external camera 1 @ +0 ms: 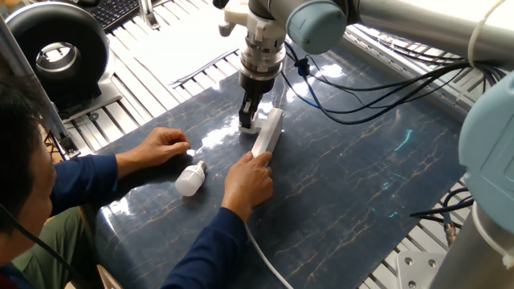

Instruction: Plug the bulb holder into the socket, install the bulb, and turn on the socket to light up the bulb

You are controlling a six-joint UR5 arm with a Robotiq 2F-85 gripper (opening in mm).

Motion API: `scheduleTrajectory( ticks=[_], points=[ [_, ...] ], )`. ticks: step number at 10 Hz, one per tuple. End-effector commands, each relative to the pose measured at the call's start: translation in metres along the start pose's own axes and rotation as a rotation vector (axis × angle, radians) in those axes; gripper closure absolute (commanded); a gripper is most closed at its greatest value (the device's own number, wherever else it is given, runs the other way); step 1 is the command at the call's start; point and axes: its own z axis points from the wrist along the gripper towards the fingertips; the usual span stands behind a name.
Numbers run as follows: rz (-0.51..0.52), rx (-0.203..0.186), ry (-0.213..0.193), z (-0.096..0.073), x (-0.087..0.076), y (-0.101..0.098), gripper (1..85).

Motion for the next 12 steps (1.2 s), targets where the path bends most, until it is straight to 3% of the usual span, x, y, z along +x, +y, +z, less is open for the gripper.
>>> scheduleTrajectory(
  ticks=[1,4,6,8,12],
  points=[
    [-0.006,0.004,-0.009,-0.001,0.002,0.002,84.3],
    [-0.015,-0.005,-0.009,0.002,0.003,0.002,84.3],
    [0.002,-0.017,0.03,0.007,0.012,0.004,84.3],
    [0.007,-0.034,0.099,0.004,0.03,0.004,84.3],
    [0.032,-0.045,0.164,-0.003,0.035,-0.001,84.3]
  ],
)
